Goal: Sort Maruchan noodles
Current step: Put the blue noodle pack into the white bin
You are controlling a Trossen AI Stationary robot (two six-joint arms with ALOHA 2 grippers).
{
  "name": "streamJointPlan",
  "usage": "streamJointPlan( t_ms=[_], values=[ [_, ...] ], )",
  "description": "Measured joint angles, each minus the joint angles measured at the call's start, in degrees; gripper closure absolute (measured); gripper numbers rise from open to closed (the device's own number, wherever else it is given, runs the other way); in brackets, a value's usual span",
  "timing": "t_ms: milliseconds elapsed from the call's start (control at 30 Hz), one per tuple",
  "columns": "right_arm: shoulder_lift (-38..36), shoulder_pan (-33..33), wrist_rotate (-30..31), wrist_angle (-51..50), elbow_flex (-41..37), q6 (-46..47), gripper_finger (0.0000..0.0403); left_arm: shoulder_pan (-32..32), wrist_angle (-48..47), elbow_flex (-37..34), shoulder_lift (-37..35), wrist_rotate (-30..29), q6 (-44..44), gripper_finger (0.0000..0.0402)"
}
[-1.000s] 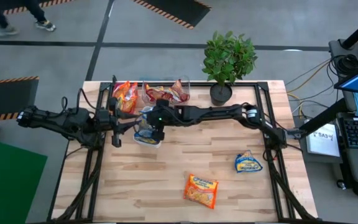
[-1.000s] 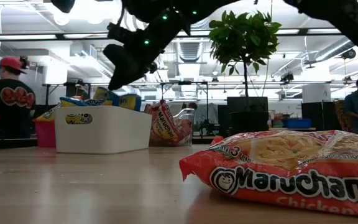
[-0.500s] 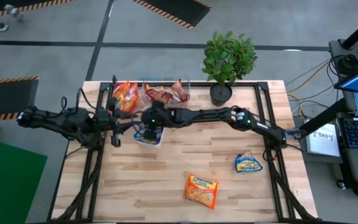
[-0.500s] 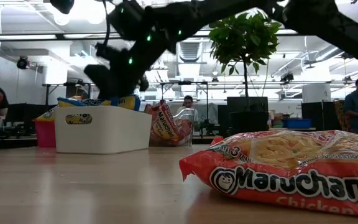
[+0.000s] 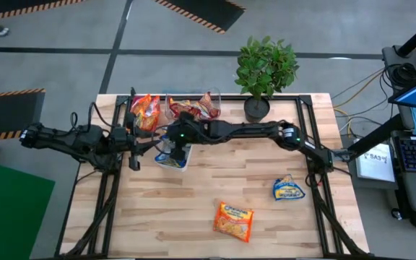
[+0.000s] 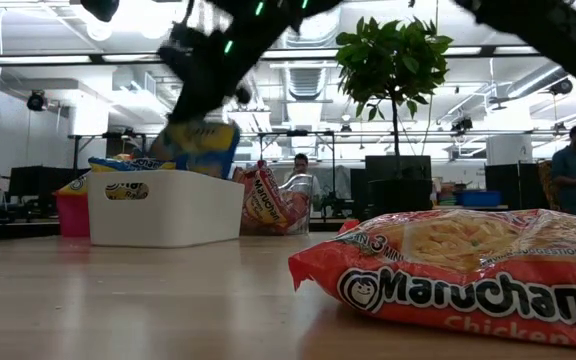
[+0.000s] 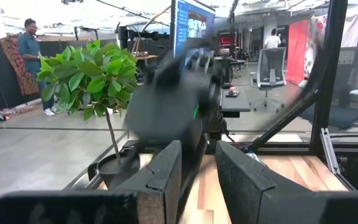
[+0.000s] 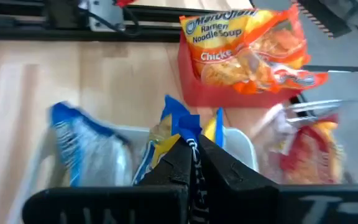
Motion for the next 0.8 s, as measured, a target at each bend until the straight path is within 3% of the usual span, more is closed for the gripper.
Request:
streamJointPlan(
  t_ms=[167,333,533,733,800],
  values=[
    [-7.5,2.9,0.0,-11.9,0.0,2.1,0.0394,0.0,-0.2,0.0,0.1,0.0,-0.4,0.0318],
    [-10.2,5.0,2.1,-5.4,-1.3,2.2,0.0394,0.0,2.0,0.0,0.5,0.0,-1.0,0.0318],
    [-5.3,4.4,4.8,4.6,-2.7,-1.9,0.0394,0.0,1.5,0.0,0.6,0.0,-3.0,0.0318],
    [-1.4,1.9,8.3,5.4,-2.6,-4.9,0.0394,0.0,0.6,0.0,0.6,0.0,-2.9,0.0318],
    [0.1,0.9,6.6,5.4,-2.6,-5.4,0.0394,0.0,0.6,0.0,0.5,0.0,-2.6,0.0318]
  ],
)
